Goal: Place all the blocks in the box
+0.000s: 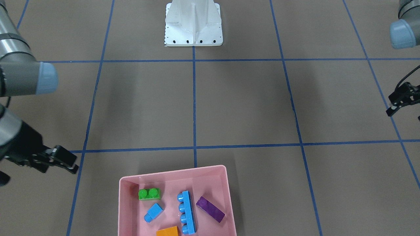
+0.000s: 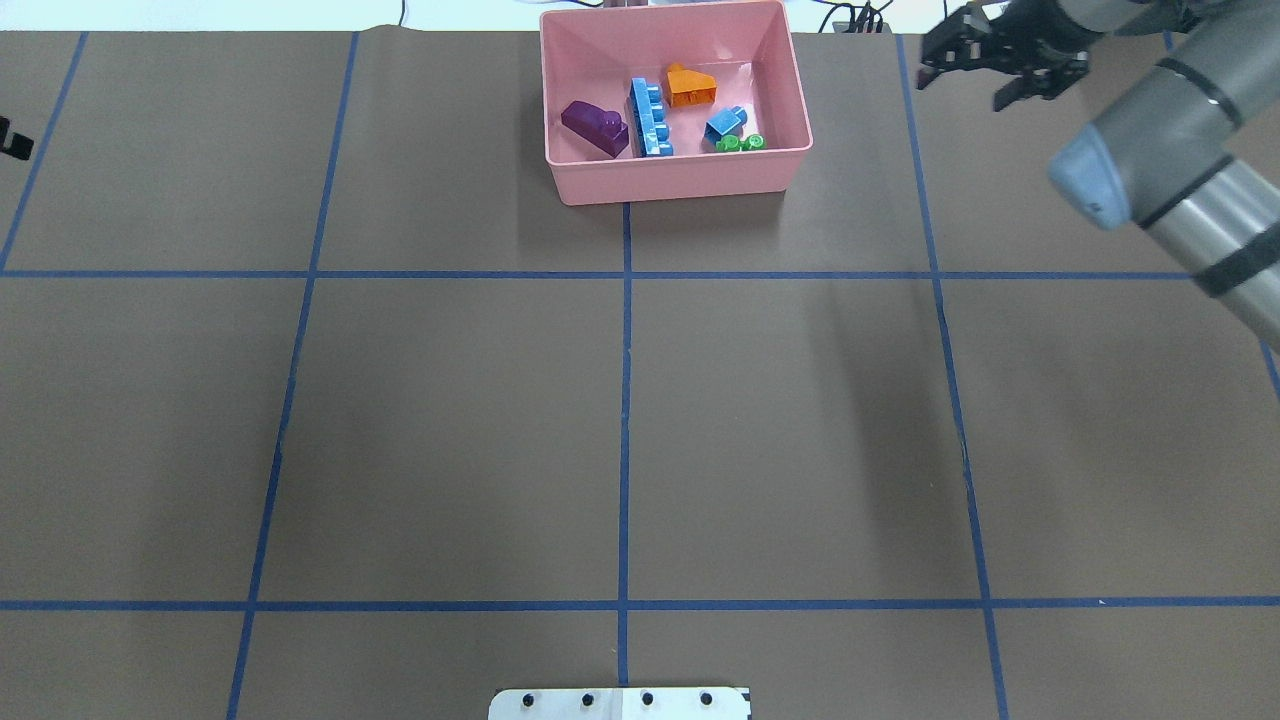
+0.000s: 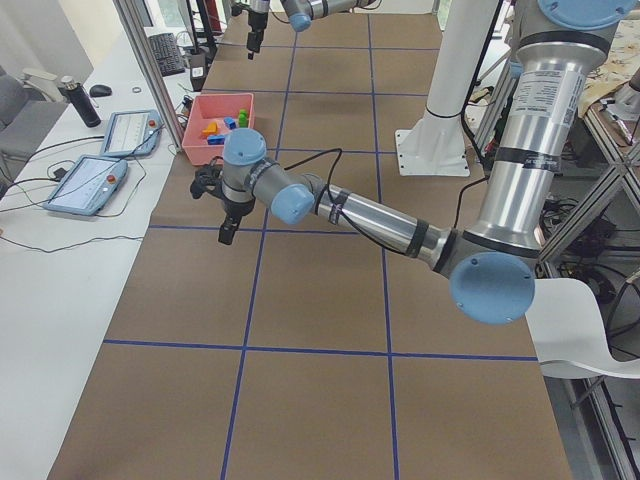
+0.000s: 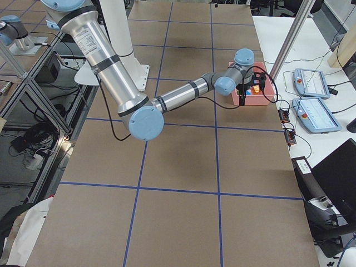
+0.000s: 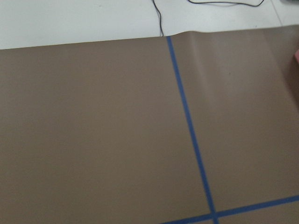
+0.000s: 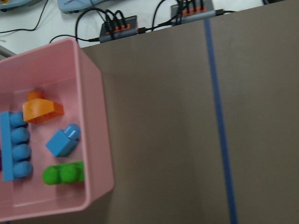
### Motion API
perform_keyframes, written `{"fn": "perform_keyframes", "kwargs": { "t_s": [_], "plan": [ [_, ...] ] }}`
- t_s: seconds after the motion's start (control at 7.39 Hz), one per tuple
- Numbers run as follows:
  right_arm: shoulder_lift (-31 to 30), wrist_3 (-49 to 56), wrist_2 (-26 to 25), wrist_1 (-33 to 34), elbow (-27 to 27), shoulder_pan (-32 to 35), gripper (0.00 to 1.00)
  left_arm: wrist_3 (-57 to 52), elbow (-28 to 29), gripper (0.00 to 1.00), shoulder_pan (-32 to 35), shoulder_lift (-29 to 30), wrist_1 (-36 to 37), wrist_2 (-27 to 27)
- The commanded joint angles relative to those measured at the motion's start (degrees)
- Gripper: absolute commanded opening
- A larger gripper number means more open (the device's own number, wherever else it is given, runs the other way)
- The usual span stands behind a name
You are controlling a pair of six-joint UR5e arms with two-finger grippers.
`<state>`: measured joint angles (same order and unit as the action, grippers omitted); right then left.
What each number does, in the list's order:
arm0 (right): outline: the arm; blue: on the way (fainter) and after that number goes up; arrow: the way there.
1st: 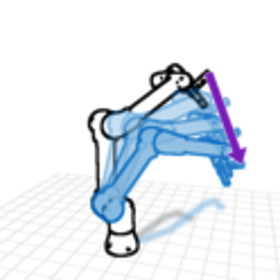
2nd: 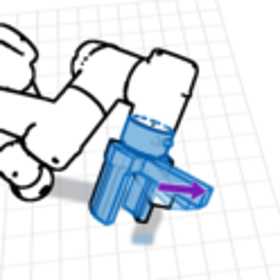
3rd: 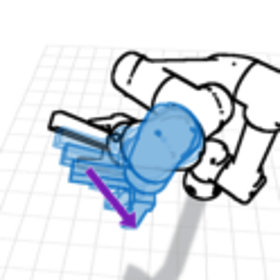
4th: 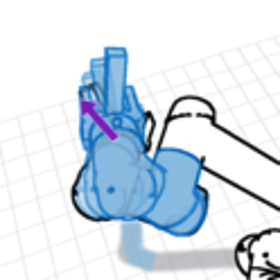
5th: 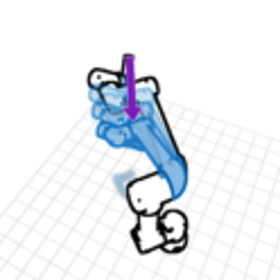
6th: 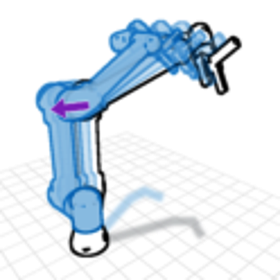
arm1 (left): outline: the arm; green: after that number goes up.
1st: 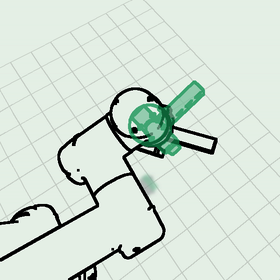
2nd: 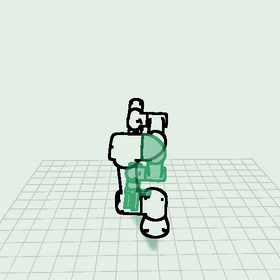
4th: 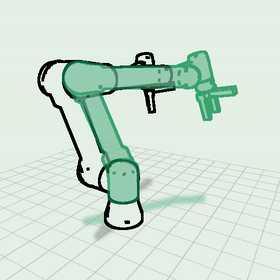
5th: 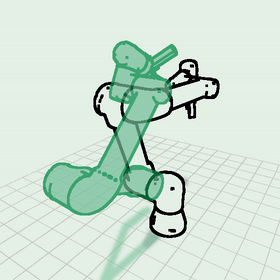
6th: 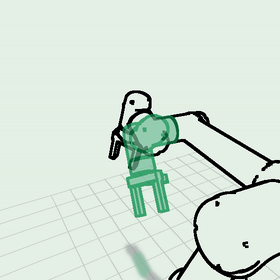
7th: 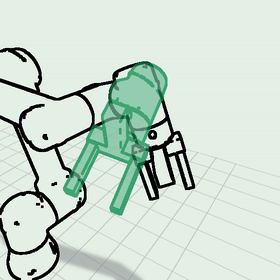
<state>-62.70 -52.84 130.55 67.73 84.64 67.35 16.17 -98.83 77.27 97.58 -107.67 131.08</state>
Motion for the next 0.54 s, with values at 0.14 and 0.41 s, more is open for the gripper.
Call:
{"fn": "perform_keyframes", "kwargs": {
  "t_s": [0.14, 0.41],
  "plan": [
    [-23.5, 27.9, 6.8, 0.3, 5.9, 13.4, 1.0, -17.7, 0.0, 1.0, 5.8, -6.7, 9.0, 0.4],
    [-32.3, 41.5, 6.8, 5.2, 7.4, 17.3, 1.0, -18.8, -0.2, 1.0, 8.5, -6.0, 18.9, 2.1]
  ]
}}
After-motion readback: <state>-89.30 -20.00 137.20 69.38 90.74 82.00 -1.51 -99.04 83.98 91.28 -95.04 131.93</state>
